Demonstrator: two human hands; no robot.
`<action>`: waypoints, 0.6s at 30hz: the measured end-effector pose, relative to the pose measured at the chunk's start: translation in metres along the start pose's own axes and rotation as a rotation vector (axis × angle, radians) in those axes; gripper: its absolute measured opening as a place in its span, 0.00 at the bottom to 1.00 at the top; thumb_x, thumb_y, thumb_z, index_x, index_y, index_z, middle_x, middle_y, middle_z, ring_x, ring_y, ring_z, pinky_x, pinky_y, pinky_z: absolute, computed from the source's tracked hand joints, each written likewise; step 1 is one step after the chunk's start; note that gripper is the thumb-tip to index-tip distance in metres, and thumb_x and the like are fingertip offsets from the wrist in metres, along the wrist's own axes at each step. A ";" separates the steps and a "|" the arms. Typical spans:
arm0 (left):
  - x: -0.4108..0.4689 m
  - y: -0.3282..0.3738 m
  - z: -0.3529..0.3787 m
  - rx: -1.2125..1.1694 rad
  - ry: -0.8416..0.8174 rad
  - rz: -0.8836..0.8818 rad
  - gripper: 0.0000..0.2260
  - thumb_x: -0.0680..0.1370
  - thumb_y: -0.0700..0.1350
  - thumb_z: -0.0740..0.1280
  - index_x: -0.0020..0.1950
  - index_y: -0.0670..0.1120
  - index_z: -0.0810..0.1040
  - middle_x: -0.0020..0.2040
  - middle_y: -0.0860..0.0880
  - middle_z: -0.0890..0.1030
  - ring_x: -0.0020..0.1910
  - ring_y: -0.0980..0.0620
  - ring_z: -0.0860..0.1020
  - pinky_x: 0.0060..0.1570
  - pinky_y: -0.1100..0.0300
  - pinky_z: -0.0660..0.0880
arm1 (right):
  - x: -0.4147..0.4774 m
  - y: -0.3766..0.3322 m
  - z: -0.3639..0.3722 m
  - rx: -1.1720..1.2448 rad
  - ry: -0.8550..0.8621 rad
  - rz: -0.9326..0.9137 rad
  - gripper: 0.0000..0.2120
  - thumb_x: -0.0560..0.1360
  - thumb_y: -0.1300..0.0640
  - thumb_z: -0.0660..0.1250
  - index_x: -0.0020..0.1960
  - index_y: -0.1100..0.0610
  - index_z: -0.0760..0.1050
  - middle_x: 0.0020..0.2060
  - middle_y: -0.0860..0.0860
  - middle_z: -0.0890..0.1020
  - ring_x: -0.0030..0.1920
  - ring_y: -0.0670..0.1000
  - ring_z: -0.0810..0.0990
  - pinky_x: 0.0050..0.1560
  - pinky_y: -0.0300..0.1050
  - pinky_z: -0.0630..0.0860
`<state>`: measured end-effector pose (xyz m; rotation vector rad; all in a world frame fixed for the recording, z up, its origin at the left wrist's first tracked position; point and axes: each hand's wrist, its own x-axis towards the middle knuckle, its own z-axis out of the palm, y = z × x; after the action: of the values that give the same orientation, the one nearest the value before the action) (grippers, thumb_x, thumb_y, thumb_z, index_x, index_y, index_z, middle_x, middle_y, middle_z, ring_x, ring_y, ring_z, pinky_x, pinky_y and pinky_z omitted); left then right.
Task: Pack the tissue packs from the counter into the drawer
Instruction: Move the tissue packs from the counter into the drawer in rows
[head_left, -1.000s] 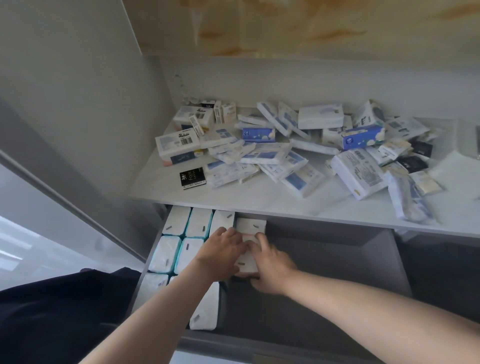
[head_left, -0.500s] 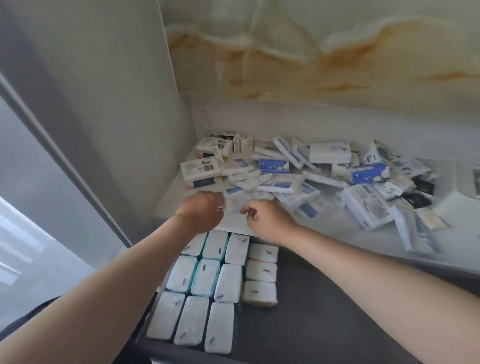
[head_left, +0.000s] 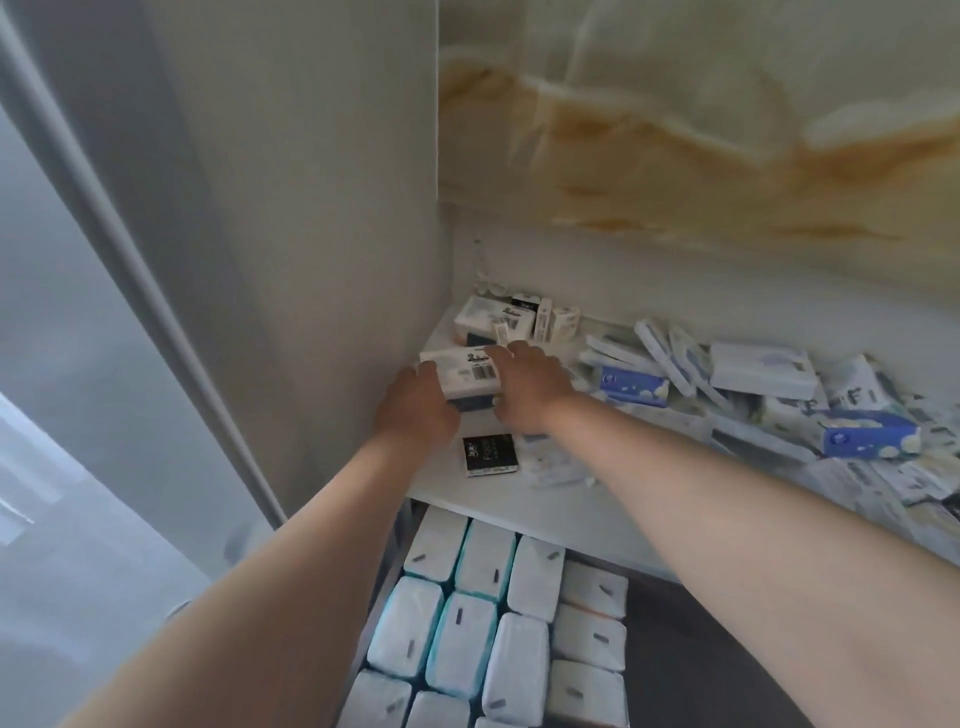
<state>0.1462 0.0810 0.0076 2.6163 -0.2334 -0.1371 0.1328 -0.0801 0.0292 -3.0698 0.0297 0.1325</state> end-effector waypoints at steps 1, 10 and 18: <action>0.004 -0.001 0.005 -0.046 -0.034 -0.033 0.27 0.76 0.45 0.66 0.74 0.45 0.62 0.66 0.41 0.70 0.64 0.40 0.72 0.59 0.52 0.72 | 0.008 -0.002 0.003 -0.050 -0.044 0.013 0.35 0.71 0.56 0.67 0.75 0.52 0.59 0.66 0.58 0.70 0.66 0.61 0.68 0.65 0.58 0.67; 0.015 0.005 0.002 -0.294 0.166 0.044 0.31 0.71 0.41 0.71 0.73 0.47 0.67 0.66 0.43 0.72 0.62 0.43 0.74 0.58 0.58 0.70 | 0.013 -0.002 0.035 0.141 0.118 0.052 0.30 0.74 0.54 0.66 0.74 0.49 0.61 0.64 0.55 0.75 0.67 0.58 0.68 0.68 0.58 0.59; -0.024 0.027 -0.024 -0.499 0.333 0.283 0.31 0.69 0.28 0.64 0.70 0.48 0.72 0.60 0.49 0.62 0.54 0.52 0.72 0.54 0.77 0.63 | -0.022 -0.003 0.011 0.358 0.266 0.065 0.41 0.66 0.47 0.75 0.75 0.47 0.62 0.62 0.53 0.76 0.64 0.58 0.70 0.63 0.53 0.65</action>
<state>0.1219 0.0736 0.0428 2.0458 -0.3901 0.3000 0.1096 -0.0762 0.0200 -2.7071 0.1497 -0.2513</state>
